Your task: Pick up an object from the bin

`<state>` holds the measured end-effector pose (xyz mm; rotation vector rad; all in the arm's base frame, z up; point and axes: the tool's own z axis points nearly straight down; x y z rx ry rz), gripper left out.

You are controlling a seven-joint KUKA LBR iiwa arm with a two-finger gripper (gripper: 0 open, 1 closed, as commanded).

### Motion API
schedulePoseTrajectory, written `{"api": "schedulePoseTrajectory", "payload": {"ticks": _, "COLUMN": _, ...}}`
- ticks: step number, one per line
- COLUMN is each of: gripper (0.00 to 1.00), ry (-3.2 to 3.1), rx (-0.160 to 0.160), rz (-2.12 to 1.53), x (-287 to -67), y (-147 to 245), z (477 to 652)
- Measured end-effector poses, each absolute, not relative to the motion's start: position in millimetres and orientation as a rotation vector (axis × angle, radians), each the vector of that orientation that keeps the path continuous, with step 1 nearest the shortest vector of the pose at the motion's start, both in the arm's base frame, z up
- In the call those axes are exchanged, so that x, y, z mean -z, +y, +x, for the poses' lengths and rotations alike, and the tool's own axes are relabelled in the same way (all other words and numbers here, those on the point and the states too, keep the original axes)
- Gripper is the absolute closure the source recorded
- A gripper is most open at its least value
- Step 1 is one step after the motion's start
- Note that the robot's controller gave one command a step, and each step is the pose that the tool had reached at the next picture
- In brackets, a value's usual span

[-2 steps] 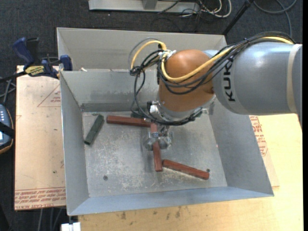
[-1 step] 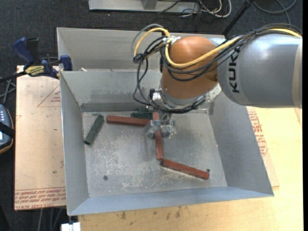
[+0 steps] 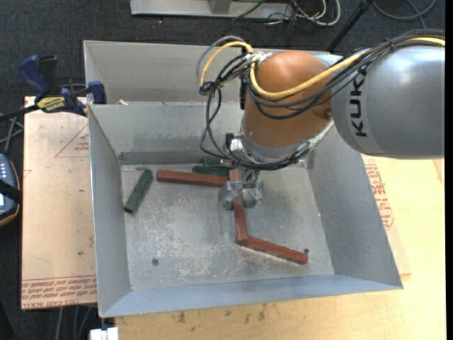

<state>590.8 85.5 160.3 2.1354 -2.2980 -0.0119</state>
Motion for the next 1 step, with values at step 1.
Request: {"api": "schedulePoseTrajectory", "payload": {"ticks": 1, "gripper": 1.0, "ry": -2.287, "rx": 0.003, "rz": 2.158, "x": -236.1, "y": 80.1, "z": 594.8}}
